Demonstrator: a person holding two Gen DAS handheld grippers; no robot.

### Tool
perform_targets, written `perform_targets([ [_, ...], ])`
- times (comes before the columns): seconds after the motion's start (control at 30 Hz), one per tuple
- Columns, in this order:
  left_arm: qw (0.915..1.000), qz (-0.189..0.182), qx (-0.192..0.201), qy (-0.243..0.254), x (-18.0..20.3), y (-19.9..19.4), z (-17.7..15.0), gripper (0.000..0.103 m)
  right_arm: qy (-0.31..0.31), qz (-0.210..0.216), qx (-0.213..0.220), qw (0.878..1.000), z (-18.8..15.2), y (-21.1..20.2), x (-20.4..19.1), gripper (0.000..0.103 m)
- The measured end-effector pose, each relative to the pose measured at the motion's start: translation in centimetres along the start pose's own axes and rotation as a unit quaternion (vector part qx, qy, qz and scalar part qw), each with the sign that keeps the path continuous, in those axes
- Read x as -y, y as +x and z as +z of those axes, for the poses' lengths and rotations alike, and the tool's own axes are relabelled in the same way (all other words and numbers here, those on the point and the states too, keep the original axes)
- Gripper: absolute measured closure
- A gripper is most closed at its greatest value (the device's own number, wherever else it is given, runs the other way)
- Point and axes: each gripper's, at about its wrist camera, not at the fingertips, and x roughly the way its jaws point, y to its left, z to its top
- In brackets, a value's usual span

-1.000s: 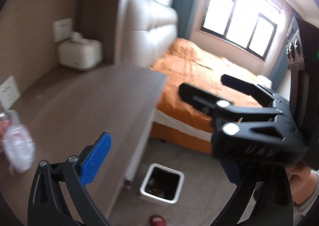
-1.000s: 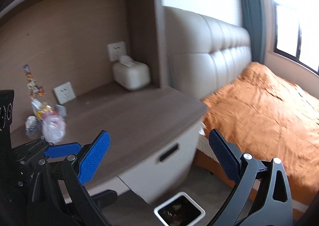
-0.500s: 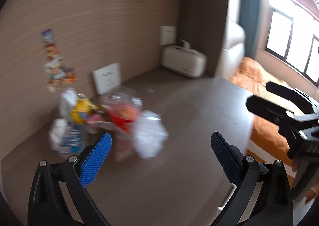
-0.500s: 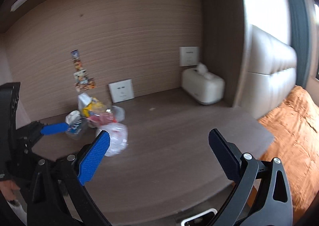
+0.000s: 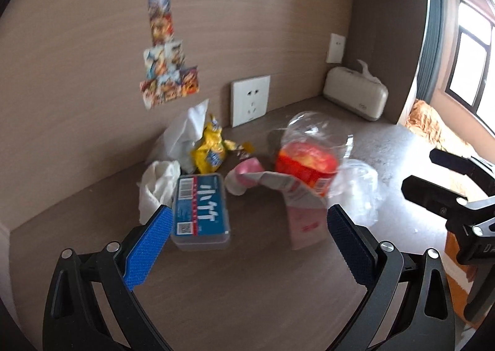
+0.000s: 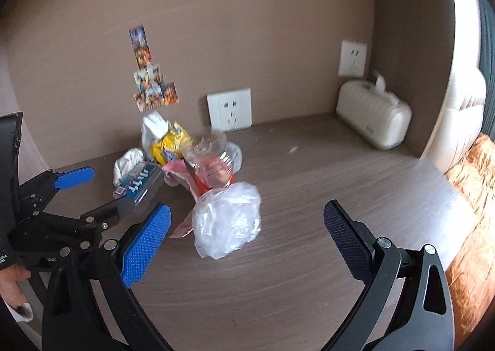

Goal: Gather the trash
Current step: 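Grasp the clear plastic box with the left tool while the right tool grasps the clear plastic bag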

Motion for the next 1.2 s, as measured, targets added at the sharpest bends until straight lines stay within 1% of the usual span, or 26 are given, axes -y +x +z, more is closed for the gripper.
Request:
perform_targets([
  [0.07, 1.0000, 0.000, -0.004, 0.002, -0.6, 0.8, -0.1, 0.006, 0.016, 0.010, -0.019, 1.000, 0.0, 1.5, -0.1, 0.004],
  [0.17, 0.9998, -0.001, -0.018, -0.003, -1.6, 2.0, -0.4, 0.006, 0.031, 0.020, -0.034, 0.999, -0.2, 3.0, -0.3, 0.004],
  [0.23, 0.9994, -0.008, -0.031, -0.016, -2.4, 3.0, -0.5, 0.006, 0.037, 0.015, -0.040, 0.998, -0.1, 3.9, -0.6, 0.004],
  [0.3, 0.9982, -0.023, -0.045, -0.032, -3.0, 4.0, -0.7, 0.008, 0.040, 0.009, -0.044, 0.998, -0.1, 4.7, -0.8, 0.004],
  [0.33, 0.9975, -0.031, -0.052, -0.036, -3.2, 4.4, -0.8, 0.013, 0.043, 0.003, -0.047, 0.998, -0.1, 5.0, -0.8, 0.006],
  [0.4, 0.9973, -0.025, -0.059, -0.036, -3.3, 5.1, -0.8, 0.015, 0.046, 0.001, -0.055, 0.997, -0.2, 5.7, -0.8, 0.016],
  [0.43, 0.9968, -0.027, -0.065, -0.037, -3.4, 5.6, -0.8, 0.017, 0.048, -0.002, -0.061, 0.997, -0.2, 6.1, -0.8, 0.019],
  [0.47, 0.9962, -0.031, -0.072, -0.039, -3.5, 6.0, -0.7, 0.019, 0.050, 0.001, -0.067, 0.996, -0.3, 6.4, -0.8, 0.026],
  [0.5, 0.9959, -0.028, -0.076, -0.040, -3.6, 6.4, -0.7, 0.019, 0.052, 0.006, -0.073, 0.996, -0.4, 6.7, -0.7, 0.032],
  [0.53, 0.9956, -0.023, -0.083, -0.039, -3.6, 6.8, -0.7, 0.019, 0.056, 0.006, -0.077, 0.995, -0.5, 6.9, -0.6, 0.034],
  [0.6, 0.9948, -0.025, -0.089, -0.043, -3.8, 7.3, -0.7, 0.024, 0.058, 0.007, -0.082, 0.995, -0.7, 7.2, -0.5, 0.044],
  [0.63, 0.9944, -0.021, -0.094, -0.044, -3.9, 7.6, -0.7, 0.028, 0.060, 0.007, -0.085, 0.995, -0.8, 7.4, -0.5, 0.047],
  [0.67, 0.9939, -0.016, -0.099, -0.045, -3.9, 8.0, -0.8, 0.037, 0.062, 0.008, -0.088, 0.994, -0.9, 7.5, -0.3, 0.054],
  [0.7, 0.9941, -0.011, -0.099, -0.044, -4.1, 8.1, -0.8, 0.040, 0.063, 0.009, -0.091, 0.994, -1.0, 7.7, -0.3, 0.060],
  [0.8, 0.9939, -0.014, -0.100, -0.043, -4.1, 8.3, -0.6, 0.041, 0.063, 0.010, -0.095, 0.993, -1.2, 7.6, 0.0, 0.072],
  [0.9, 0.9947, -0.015, -0.093, -0.042, -4.0, 7.5, -0.5, 0.041, 0.059, 0.008, -0.089, 0.994, -1.1, 6.8, 0.1, 0.076],
  [1.07, 0.9965, -0.019, -0.076, -0.030, -3.4, 4.6, 0.3, 0.042, 0.058, 0.010, -0.065, 0.996, -0.3, 3.9, 0.5, 0.076],
  [1.2, 0.9979, -0.034, -0.054, -0.012, -2.0, 1.9, 1.0, 0.043, 0.051, 0.013, -0.046, 0.998, 0.4, 1.4, 0.8, 0.076],
])
